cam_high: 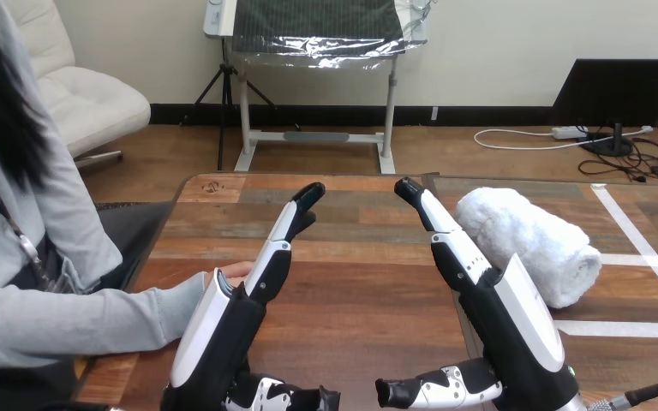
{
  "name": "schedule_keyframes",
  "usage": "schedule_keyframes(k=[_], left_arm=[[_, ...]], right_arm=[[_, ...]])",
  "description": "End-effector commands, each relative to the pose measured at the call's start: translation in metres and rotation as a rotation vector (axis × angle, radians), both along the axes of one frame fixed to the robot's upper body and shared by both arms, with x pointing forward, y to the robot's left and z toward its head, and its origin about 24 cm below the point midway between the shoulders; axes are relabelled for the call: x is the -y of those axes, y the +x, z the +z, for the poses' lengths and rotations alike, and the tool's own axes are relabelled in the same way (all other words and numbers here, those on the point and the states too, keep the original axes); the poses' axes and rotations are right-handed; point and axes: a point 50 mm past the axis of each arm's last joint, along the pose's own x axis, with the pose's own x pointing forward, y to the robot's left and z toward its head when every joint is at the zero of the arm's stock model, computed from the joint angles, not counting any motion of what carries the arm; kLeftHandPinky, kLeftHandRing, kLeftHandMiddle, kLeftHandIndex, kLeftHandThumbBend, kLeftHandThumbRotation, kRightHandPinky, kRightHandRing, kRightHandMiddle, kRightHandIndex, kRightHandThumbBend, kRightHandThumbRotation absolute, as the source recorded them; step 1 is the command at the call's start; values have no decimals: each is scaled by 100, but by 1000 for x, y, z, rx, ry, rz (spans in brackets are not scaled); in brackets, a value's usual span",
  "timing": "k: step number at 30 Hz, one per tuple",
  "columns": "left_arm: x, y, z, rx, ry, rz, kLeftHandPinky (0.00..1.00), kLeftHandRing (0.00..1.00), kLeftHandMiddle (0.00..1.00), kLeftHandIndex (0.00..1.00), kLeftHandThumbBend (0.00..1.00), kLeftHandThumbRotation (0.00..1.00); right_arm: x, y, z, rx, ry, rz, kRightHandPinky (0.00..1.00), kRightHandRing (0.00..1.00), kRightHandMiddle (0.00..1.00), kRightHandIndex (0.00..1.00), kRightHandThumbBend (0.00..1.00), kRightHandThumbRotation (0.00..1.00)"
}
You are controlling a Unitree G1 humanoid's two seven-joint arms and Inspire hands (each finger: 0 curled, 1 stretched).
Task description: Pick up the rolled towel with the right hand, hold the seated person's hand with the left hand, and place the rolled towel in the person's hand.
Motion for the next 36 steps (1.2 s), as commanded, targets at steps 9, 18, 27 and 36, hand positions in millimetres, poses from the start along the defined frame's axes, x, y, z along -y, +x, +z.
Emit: schedule_keyframes(k=[9, 18, 27, 36], left_arm=[[1, 14, 13, 64, -14, -14, 97, 100, 100, 100, 100, 89], [1, 14, 13, 58, -11, -14, 97, 100, 100, 100, 100, 88], [1, 14, 14, 59, -21, -18, 97, 100, 100, 100, 100, 86], [1, 14, 14, 64, -10, -17, 97, 100, 100, 100, 100, 83]], right_arm=[[1, 12, 13, 55, 29, -21, 96, 100, 100, 100, 100, 79], [2, 12, 13, 52, 25, -24, 95, 100, 100, 100, 100, 79], [3, 12, 13, 48, 30, -20, 95, 100, 100, 100, 100, 77], [4, 13, 14, 53, 19, -28, 95, 100, 100, 100, 100, 77]])
